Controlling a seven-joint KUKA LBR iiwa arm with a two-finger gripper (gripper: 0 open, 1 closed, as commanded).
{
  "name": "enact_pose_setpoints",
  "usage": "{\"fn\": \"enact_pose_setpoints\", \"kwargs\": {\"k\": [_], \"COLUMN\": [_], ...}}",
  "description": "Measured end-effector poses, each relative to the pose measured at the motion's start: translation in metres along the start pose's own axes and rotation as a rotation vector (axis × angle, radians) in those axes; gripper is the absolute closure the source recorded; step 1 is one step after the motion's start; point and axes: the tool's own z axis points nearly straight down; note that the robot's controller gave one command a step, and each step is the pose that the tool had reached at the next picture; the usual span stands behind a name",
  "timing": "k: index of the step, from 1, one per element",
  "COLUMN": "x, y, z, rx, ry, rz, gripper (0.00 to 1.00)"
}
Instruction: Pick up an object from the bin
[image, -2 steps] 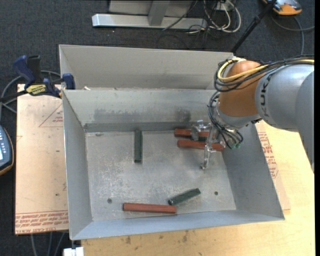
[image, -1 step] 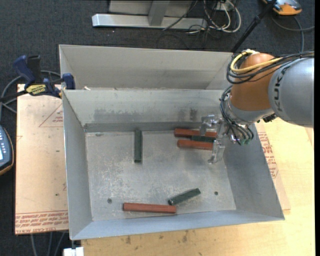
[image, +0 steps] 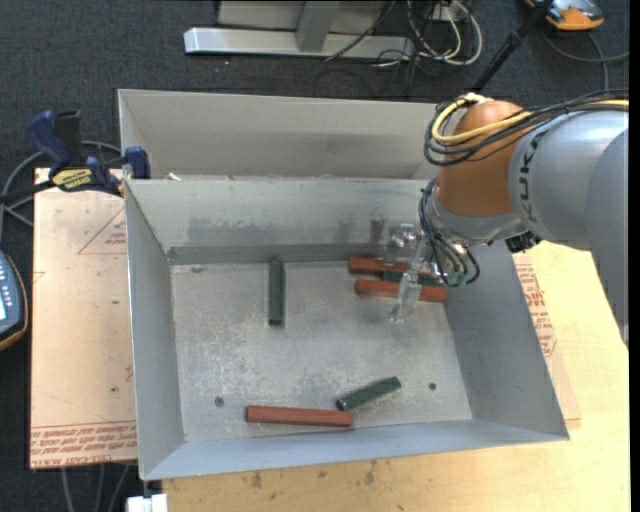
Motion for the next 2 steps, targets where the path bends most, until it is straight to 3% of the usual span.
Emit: {"fn": "enact_pose_setpoints", "kwargs": {"k": [1, 2], "x": [0.0008, -0.0002], "y": [-0.0062, -0.0055], "z": [0.0299, 0.0291], "rx": [0.001, 0.003], "ry": [0.001, 0.000], "rz": [0.206, 0.203], "gripper": [0.00, 0.00]}}
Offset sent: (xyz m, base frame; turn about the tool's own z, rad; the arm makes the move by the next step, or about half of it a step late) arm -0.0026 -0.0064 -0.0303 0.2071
